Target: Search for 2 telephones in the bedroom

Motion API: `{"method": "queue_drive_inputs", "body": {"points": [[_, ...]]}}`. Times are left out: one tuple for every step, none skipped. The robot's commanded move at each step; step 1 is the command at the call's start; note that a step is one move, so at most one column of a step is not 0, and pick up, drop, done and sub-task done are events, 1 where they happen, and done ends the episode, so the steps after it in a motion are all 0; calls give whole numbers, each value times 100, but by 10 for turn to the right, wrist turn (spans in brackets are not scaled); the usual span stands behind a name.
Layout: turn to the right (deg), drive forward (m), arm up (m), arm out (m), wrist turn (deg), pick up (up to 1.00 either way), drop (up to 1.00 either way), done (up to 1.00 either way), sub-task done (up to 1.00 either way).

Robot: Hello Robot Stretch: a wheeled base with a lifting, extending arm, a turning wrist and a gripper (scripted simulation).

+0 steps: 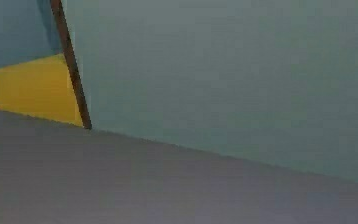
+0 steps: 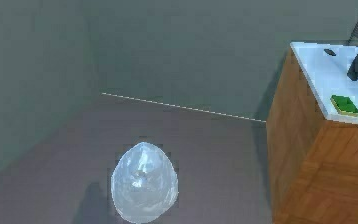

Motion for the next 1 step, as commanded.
{"method": "queue_drive_inputs", "body": {"points": [[210, 0, 0, 0, 0, 0, 0, 0, 0]]}}
